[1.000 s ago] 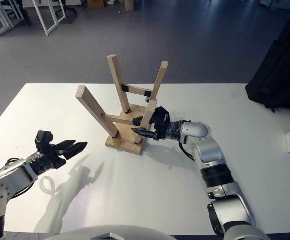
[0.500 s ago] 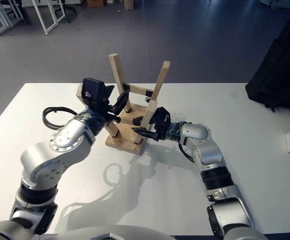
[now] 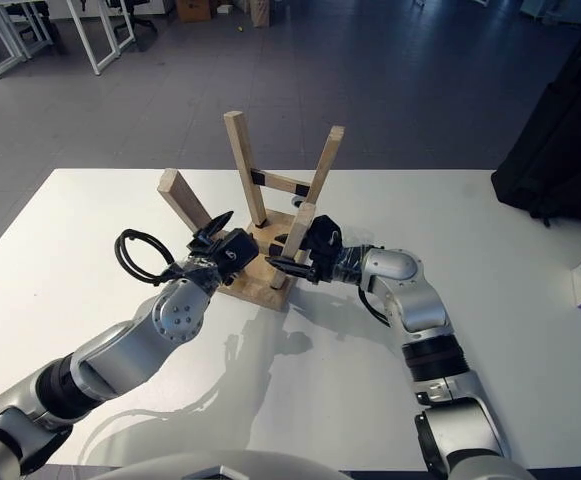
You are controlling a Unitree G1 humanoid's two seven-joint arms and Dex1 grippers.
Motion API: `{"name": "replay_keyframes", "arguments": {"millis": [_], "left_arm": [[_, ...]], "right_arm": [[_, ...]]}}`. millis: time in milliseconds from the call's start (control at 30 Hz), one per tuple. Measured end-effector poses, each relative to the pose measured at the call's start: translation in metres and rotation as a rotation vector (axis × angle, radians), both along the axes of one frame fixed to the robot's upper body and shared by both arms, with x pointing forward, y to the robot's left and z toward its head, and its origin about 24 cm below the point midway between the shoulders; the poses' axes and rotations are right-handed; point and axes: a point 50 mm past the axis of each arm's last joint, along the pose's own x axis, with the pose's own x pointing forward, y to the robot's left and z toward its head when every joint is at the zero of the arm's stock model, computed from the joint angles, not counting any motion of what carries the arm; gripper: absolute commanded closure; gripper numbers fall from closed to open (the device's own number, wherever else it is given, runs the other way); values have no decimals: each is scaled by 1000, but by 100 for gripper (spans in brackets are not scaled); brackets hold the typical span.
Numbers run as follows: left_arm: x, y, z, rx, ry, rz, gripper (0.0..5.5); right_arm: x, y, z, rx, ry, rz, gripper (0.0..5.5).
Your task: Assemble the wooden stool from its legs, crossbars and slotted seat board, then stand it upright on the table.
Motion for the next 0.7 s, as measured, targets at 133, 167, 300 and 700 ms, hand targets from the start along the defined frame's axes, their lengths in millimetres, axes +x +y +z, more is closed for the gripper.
{"name": "replay_keyframes", "arguments": {"millis": [133,167,300,700], "left_arm": [[-5,0,0,-161,60,56,301],[-6,1,2,-201,75,55,301],[-14,-1,10,-358,194,4,301],[27,50,130,-855,22,-65,301]], "right_arm": [[-3,4,-3,-93,0,28,347],[-2,4,-1,-111,-3,36,347],[0,5,1,-153,-13,61,347],[0,-8,4,-164,26,89,347]]}}
